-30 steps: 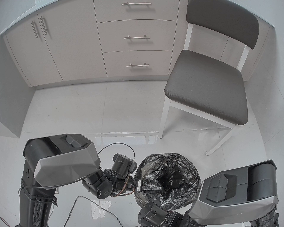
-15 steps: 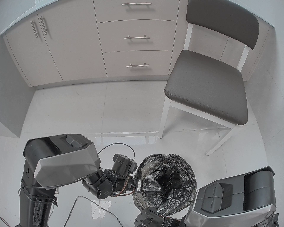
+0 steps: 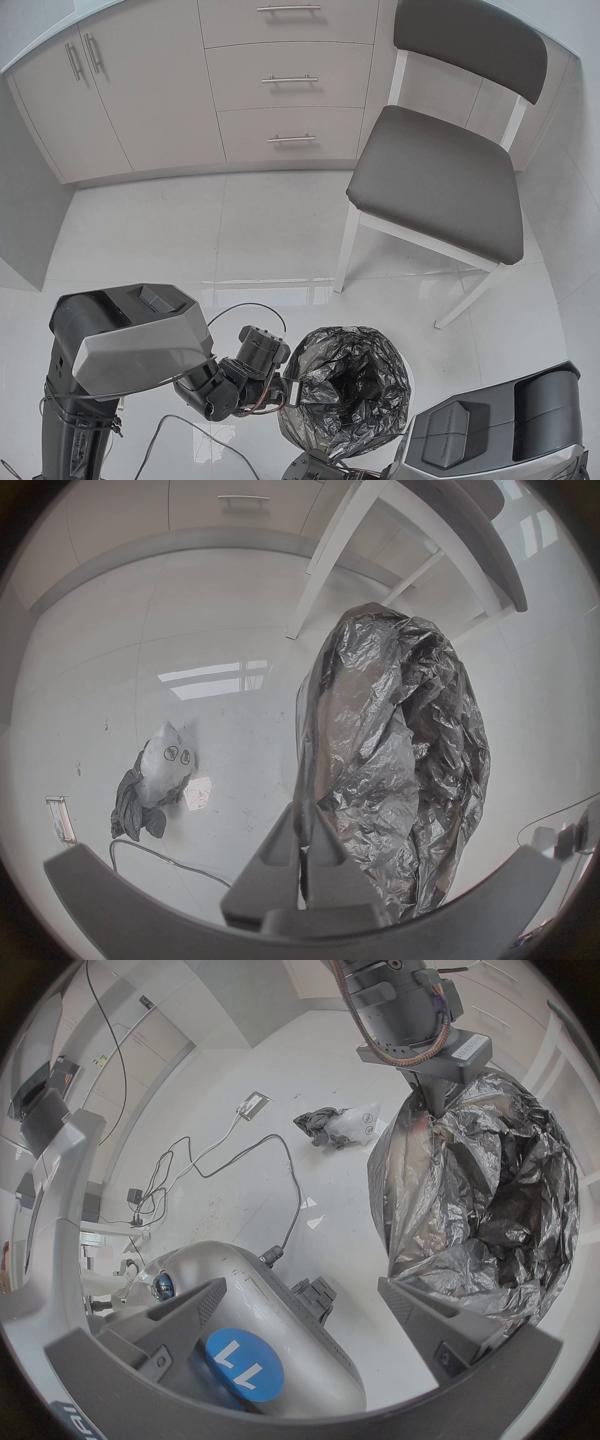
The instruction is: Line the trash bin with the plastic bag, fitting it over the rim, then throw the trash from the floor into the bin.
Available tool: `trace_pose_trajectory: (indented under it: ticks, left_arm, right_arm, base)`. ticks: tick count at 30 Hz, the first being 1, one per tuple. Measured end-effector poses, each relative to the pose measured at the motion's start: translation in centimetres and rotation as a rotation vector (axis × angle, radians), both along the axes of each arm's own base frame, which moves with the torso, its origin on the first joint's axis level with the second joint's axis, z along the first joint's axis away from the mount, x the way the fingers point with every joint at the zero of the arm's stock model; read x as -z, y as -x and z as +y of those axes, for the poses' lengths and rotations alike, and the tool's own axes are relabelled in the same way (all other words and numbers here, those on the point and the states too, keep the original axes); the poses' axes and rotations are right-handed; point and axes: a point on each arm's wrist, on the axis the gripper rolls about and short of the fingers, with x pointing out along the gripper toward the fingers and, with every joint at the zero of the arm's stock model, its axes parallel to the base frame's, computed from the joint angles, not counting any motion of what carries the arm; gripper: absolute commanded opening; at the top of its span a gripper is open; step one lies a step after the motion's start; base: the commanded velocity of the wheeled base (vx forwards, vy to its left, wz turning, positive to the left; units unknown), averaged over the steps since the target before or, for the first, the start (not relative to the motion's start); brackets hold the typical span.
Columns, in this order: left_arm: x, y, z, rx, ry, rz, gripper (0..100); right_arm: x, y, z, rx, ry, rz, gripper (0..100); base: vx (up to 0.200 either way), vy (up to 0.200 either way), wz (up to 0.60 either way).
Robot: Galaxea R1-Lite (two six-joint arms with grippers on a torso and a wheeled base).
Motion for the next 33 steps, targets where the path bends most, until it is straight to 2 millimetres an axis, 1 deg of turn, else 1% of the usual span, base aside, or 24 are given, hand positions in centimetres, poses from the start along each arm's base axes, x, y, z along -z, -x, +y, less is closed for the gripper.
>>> trace_pose_trajectory:
  ticks: [6,12,16,20,24,29,33]
  left_arm:
    - [0.1,0.0,0.0,0.0,-0.003,0.0,0]
    - [0.1,0.0,0.0,0.0,-0.003,0.001,0]
    - [0.1,0.0,0.0,0.0,-0.003,0.002,0]
    - [0.2,0.0,0.0,-0.001,-0.004,0.003,0]
    - [0.2,0.1,0.0,0.0,-0.002,0.001,0]
    - [0.1,0.1,0.1,0.002,0.006,-0.012,0]
    - [0.2,0.1,0.1,0.002,0.008,-0.015,0]
  right_arm:
    - [0.0,0.7,0.1,-0.003,-0.001,0.01,100]
    - [-0.2,2.2,0.6,-0.046,-0.003,0.004,100]
    - [-0.5,2.1,0.6,-0.037,-0.01,-0.009,100]
    - [-1.7,-0.4,0.1,0.043,-0.038,-0.047,100]
    - [-4.1,-3.5,-1.0,0.128,-0.084,-0.105,100]
    - [-7.4,-7.6,-3.4,0.249,-0.13,-0.196,100]
    - [-9.3,-9.9,-5.4,0.337,-0.164,-0.246,100]
  base:
    - [0.0,0.0,0.0]
    - [0.0,0.0,0.0]
    - [0.0,0.0,0.0]
    - [0.0,0.0,0.0]
    - [0.0,0.0,0.0]
    - [0.0,0.0,0.0]
    - [0.0,0.0,0.0]
